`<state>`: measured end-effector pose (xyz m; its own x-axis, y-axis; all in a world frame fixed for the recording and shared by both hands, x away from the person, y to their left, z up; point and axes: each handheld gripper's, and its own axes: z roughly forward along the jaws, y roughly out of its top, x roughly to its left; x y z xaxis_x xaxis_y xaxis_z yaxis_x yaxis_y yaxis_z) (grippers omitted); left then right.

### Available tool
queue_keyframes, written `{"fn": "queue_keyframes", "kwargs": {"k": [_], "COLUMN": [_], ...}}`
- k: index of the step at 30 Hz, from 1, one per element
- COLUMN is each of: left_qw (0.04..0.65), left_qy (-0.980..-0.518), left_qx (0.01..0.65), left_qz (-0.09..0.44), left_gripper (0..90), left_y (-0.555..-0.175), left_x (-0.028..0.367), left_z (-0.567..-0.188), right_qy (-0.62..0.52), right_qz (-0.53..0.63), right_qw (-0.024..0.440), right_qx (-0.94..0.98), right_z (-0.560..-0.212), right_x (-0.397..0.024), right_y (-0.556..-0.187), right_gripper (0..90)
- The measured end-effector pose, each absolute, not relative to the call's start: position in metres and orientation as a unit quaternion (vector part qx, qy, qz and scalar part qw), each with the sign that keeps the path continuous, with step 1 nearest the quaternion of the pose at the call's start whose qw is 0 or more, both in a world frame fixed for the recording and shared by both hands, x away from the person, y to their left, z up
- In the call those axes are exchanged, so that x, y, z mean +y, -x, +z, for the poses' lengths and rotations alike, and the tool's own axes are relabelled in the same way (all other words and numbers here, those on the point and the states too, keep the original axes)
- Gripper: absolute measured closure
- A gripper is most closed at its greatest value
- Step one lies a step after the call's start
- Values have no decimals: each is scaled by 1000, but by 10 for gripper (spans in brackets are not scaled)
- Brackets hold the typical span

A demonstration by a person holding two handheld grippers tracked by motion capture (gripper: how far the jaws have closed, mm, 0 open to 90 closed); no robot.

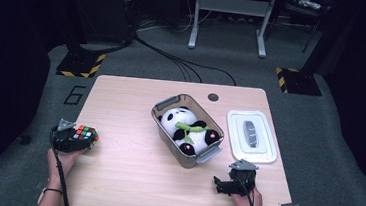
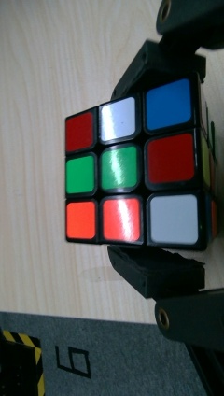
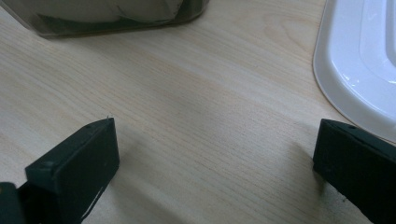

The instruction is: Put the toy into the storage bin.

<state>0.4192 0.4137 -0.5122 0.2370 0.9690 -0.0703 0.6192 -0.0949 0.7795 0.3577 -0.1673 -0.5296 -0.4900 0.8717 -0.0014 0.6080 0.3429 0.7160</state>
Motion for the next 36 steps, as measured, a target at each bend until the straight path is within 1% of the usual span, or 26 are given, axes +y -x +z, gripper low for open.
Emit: {"fn": "queue_keyframes", "kwargs": {"k": [1, 4, 11, 33, 36], "left_qw": [358, 358, 361, 389, 398], "left_qy": [-701, -700, -706, -733, -735], "left_qx": [566, 564, 557, 504, 500], "left_qz": [246, 253, 247, 241, 228], "left_gripper": [315, 336, 341, 341, 341], "left_y": [-419, -417, -415, -407, -407], "left_x": [413, 412, 406, 362, 358], "left_z": [-514, -514, -509, -451, -447], "right_qy": [-465, -465, -465, -465, -465], "right_qz": [335, 335, 335, 335, 335], "right_qw": [197, 197, 196, 197, 197], "right_qx": [795, 795, 796, 795, 795], "right_z": [-530, -530, -530, -530, -530], "right_x": [-167, -167, -167, -167, -167], "right_y": [-358, -358, -358, -358, -358], "right_gripper": [0, 0, 0, 0, 0]}}
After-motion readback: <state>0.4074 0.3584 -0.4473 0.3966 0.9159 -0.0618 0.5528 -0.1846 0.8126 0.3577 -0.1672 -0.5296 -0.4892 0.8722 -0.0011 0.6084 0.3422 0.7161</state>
